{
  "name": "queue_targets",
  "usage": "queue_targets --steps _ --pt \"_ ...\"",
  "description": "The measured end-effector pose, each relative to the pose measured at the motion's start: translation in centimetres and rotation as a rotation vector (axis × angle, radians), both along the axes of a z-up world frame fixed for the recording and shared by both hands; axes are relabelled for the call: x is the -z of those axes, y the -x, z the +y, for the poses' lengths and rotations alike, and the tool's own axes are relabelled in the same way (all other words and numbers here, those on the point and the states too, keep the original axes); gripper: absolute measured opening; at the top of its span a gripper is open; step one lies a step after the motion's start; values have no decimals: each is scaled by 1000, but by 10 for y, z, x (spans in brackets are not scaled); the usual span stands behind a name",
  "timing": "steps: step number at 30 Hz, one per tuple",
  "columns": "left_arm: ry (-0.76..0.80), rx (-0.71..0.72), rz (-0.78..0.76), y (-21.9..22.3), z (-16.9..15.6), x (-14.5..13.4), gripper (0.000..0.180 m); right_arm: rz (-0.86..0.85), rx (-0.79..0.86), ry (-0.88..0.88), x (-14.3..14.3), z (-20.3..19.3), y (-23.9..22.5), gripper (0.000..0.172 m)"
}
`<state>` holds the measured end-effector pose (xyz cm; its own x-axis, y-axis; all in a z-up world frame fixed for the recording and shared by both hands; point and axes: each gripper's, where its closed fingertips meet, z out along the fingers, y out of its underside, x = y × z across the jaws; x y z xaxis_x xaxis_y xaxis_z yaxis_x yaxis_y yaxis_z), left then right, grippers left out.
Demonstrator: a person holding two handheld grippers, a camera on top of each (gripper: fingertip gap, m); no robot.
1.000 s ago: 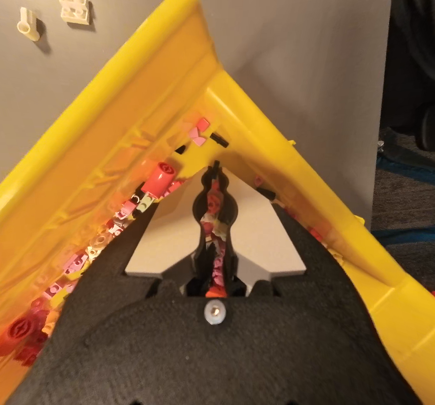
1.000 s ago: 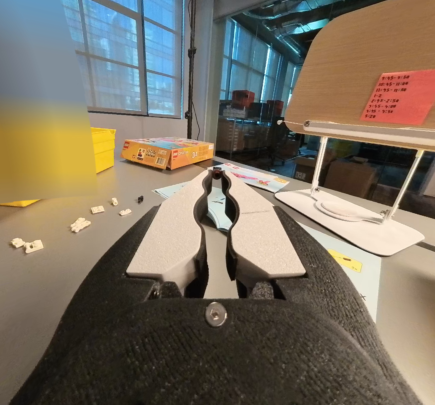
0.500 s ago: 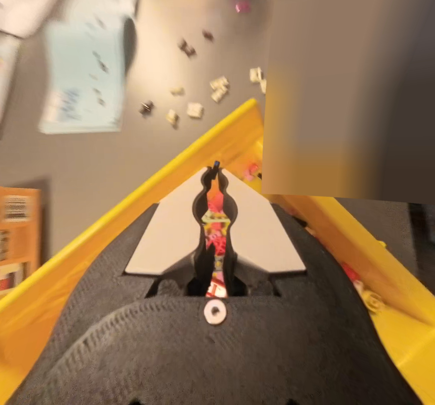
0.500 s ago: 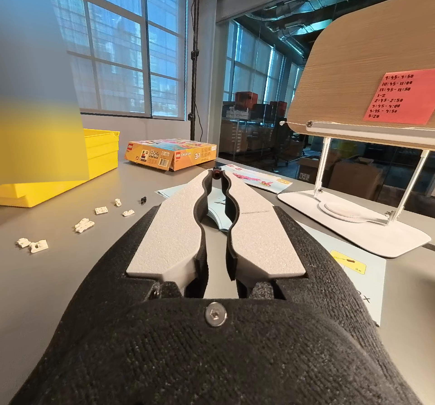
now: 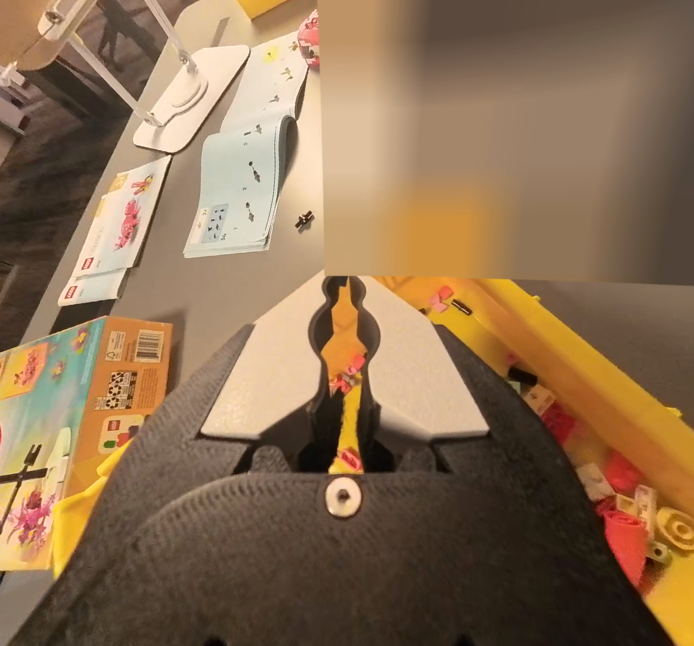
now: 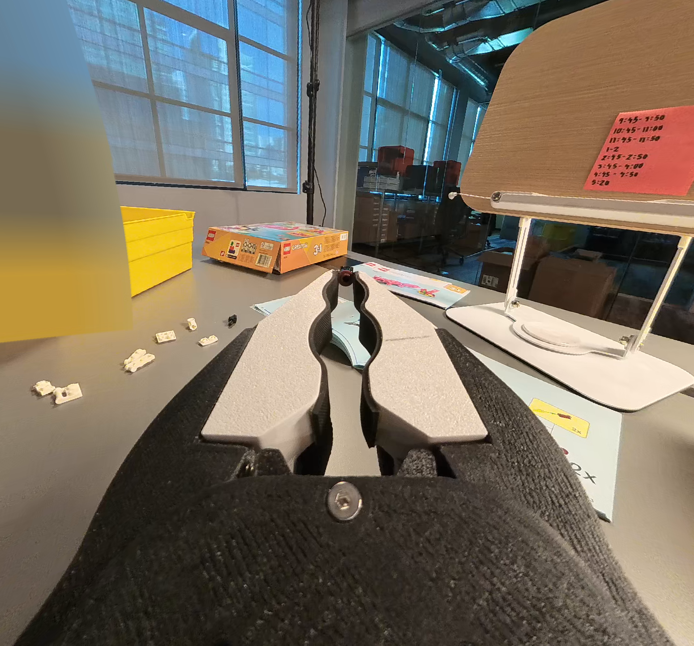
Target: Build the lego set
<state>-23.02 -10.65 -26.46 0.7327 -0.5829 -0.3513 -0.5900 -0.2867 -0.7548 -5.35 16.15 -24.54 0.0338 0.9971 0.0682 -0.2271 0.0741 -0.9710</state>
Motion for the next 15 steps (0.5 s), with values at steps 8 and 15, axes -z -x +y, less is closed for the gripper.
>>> queue_targets --steps 8,15 --pt "-9 1 44 2 0 3 4 0 1 3 0 0 0 5" --pt "-13 -35 75 12 0 4 4 -5 -1 -1 1 0 1 5"
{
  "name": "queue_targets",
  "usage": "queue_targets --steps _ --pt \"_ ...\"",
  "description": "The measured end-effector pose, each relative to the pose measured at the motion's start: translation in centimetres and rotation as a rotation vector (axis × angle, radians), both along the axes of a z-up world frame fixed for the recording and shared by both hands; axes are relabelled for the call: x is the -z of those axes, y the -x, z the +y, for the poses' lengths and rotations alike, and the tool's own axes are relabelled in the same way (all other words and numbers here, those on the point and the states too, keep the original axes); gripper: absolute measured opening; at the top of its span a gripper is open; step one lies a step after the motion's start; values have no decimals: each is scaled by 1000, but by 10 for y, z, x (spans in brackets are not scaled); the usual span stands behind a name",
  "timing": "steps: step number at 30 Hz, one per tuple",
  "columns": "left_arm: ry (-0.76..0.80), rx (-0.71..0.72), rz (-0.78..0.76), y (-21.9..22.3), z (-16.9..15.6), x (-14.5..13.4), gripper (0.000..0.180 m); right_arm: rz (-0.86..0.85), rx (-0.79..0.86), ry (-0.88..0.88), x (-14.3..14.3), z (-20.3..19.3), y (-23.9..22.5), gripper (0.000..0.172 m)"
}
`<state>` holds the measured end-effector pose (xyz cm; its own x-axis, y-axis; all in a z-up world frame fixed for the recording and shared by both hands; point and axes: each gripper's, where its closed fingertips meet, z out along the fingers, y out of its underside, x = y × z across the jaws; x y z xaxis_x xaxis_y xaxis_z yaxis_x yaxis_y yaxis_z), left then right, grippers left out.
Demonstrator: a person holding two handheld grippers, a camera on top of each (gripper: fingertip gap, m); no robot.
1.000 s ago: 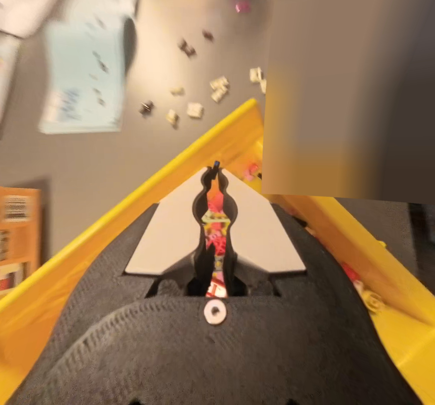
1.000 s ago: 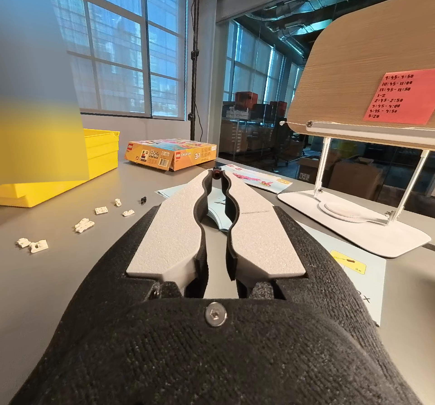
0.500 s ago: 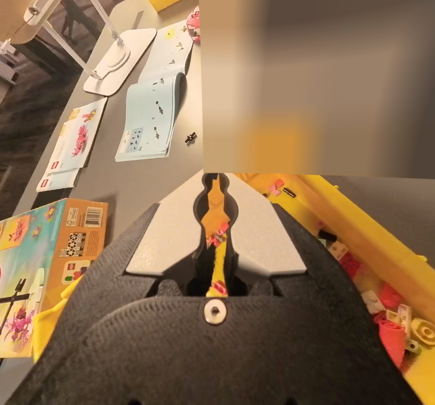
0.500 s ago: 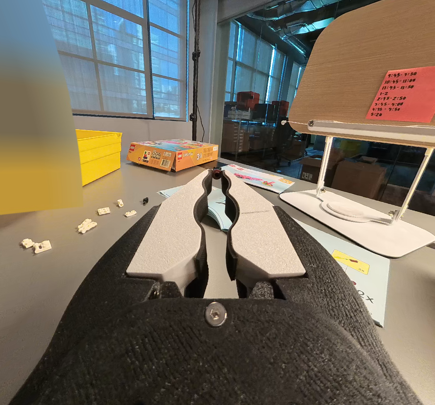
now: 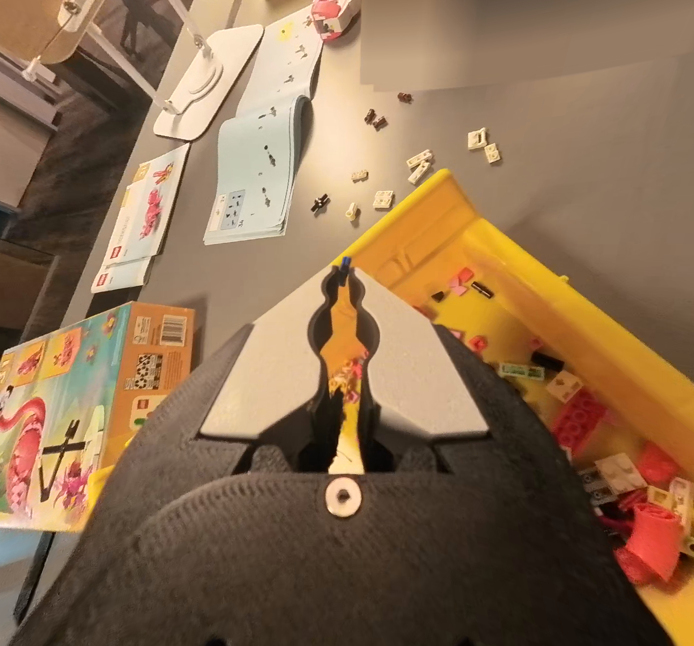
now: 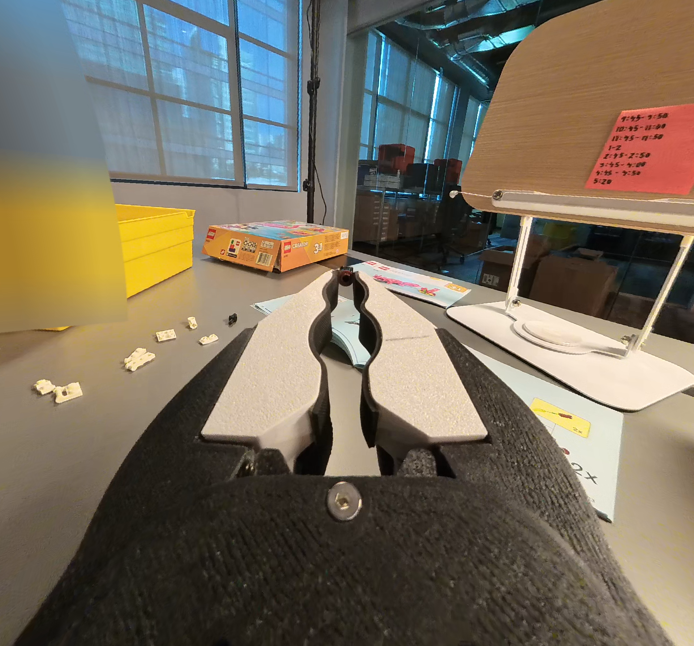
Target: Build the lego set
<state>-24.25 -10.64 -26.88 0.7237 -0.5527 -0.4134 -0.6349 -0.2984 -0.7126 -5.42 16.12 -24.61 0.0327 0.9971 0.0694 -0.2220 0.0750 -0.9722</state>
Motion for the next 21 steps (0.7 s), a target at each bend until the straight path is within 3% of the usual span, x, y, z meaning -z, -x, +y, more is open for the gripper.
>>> queue_targets --steps 8,11,15,21 --pt "-97 -158 53 25 3 -15 4 -3 -14 -25 0 -5 1 5" --pt "-263 -293 23 26 3 -52 4 1 -39 -36 0 -10 1 5" --pt "-425 -338 -142 -27 6 -102 4 2 -87 -51 0 -19 3 5" --pt "-343 -353 -530 -138 56 -88 4 19 -134 -43 -3 -26 1 6"
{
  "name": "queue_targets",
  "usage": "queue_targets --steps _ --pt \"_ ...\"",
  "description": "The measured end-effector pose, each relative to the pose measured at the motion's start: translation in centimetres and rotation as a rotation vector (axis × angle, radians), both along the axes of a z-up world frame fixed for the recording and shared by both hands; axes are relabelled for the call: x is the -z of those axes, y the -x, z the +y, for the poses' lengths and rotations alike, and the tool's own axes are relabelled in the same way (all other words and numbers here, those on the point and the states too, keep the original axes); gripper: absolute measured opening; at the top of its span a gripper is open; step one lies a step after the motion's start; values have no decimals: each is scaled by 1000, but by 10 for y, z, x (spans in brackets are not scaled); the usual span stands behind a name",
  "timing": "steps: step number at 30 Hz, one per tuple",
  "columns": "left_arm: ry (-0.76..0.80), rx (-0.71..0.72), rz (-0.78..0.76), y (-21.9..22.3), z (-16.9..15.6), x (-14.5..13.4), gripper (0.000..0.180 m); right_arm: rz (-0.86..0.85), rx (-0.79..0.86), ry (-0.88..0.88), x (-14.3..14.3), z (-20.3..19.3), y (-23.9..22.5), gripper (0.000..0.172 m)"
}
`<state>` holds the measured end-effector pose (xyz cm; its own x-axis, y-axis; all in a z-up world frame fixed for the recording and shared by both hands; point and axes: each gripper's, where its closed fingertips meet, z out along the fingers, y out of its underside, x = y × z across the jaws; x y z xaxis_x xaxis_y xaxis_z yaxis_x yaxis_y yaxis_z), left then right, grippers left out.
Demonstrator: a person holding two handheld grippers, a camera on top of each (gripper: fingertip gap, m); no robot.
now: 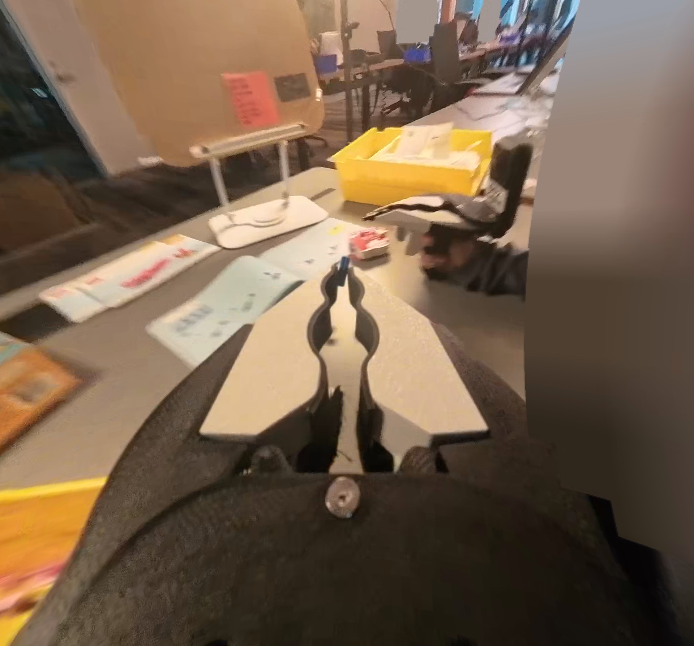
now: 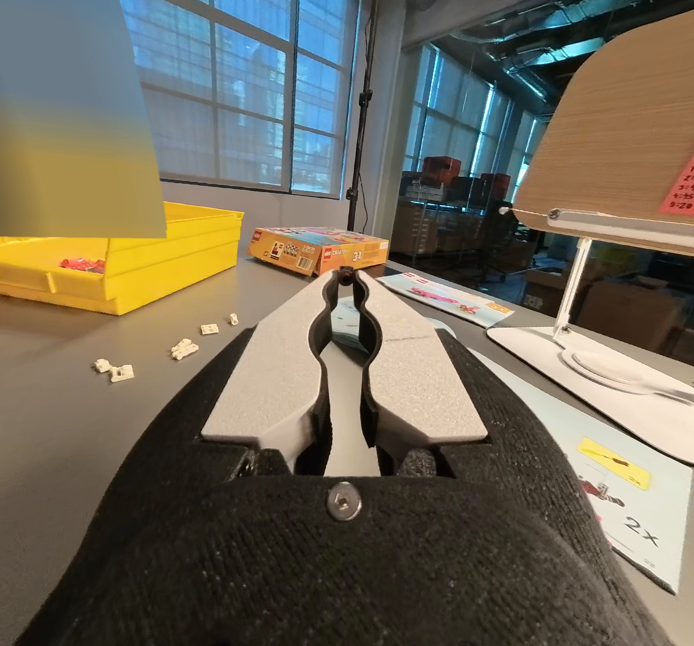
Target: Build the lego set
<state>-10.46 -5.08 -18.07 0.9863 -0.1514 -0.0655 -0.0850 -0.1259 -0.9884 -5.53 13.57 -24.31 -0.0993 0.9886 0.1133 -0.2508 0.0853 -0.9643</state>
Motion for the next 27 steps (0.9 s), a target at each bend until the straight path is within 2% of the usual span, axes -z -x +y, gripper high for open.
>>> queue_targets --steps 2,4,8,11,17,22,24,27 --pt "48 80 -220 -30 22 15 4 8 -15 13 -2 -1 -2 6" --pt "214 132 -334 -54 45 53 4 10 -49 37 -4 -4 -3 5" --pt "510 101 -339 -76 70 127 4 -4 -166 110 -3 -14 -3 5" --pt "594 7 -278 -68 77 154 4 -5 -237 158 -5 -20 -5 6" --pt "740 -100 -189 -51 74 185 4 -29 -277 156 -4 -28 -3 6" --pt "820 -86 -73 -54 72 190 5 -34 -282 150 -3 -29 -2 6" --pt "843 -79 -58 -54 73 189 21 -32 -276 160 -3 -27 -2 6" --pt "889 -52 -40 -52 72 187 31 -20 -274 180 -5 -24 -3 6"
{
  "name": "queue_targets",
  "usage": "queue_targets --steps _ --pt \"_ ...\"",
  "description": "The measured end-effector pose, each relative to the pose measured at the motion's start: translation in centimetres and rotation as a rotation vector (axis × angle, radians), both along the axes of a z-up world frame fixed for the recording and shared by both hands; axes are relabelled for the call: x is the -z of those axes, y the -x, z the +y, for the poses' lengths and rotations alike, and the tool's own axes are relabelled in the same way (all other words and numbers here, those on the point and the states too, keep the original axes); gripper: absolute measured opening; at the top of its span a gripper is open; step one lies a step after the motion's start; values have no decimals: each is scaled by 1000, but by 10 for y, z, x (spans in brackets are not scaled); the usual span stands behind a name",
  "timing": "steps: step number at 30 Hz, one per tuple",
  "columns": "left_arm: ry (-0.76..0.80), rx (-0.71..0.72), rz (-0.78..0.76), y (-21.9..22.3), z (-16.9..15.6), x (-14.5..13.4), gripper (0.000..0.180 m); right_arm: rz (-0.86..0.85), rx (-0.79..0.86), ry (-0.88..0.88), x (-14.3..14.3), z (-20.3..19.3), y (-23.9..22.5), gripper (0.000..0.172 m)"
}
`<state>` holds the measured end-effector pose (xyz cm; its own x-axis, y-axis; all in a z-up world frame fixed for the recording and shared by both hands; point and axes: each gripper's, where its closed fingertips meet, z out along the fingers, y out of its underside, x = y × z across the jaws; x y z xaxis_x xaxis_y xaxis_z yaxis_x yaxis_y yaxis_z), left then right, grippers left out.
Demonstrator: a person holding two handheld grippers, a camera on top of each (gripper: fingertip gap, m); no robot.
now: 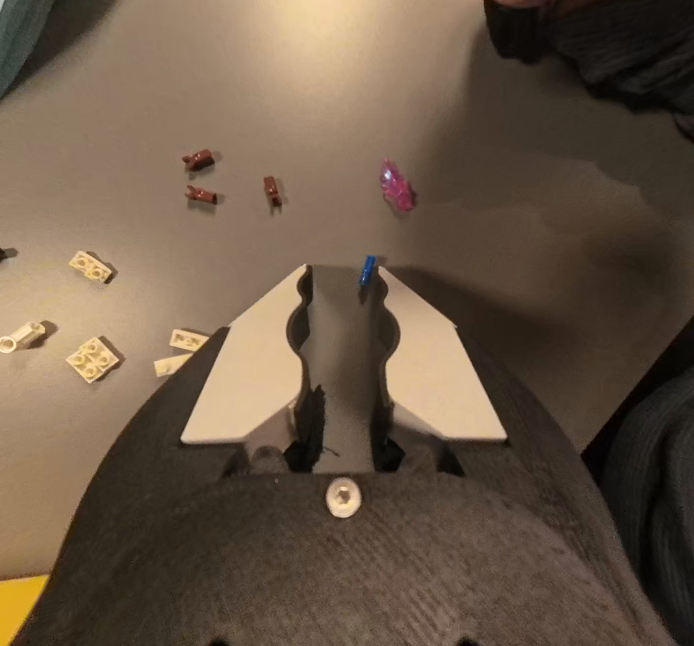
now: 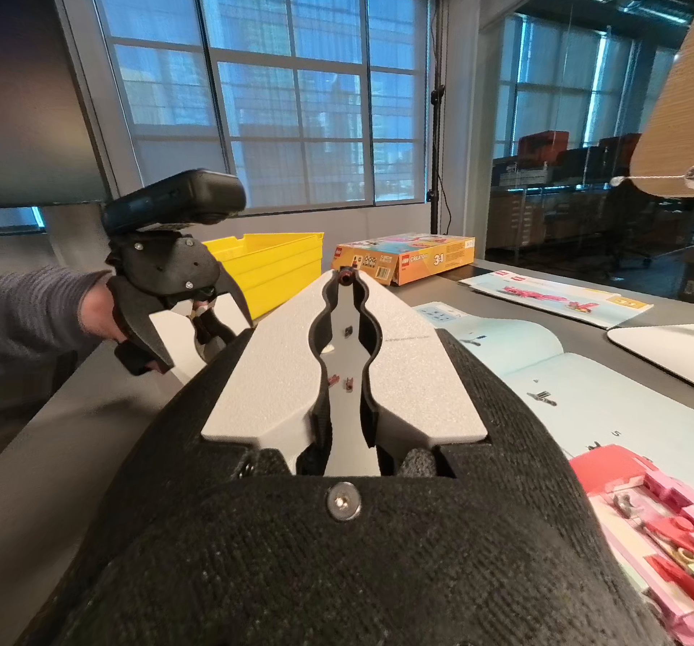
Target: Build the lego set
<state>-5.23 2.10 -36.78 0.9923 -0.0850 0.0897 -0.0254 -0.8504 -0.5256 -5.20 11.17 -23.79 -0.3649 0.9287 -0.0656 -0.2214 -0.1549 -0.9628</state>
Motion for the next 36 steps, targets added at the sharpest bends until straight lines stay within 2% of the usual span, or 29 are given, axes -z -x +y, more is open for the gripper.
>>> queue_targets --steps 5,10,13,18,22,29,36 --pt "39 54 -54 5 7 -16 30 4 7 13 -2 3 -1 6" --pt "174 105 21 12 5 -11 27 6 7 13 -3 3 -1 6" --pt "189 23 -71 8 13 -14 18 11 12 14 -4 5 -2 6" --pt "194 97 -29 5 8 -13 15 19 25 28 -6 10 -4 5" --pt "99 93 -101 -10 2 -8 17 21 27 31 -7 12 -4 5" --pt "-58 125 -12 -23 -1 2 26 15 27 24 -6 11 -4 6" --pt "-106 238 64 -30 2 4 16 -14 1 -17 -4 7 -4 6"
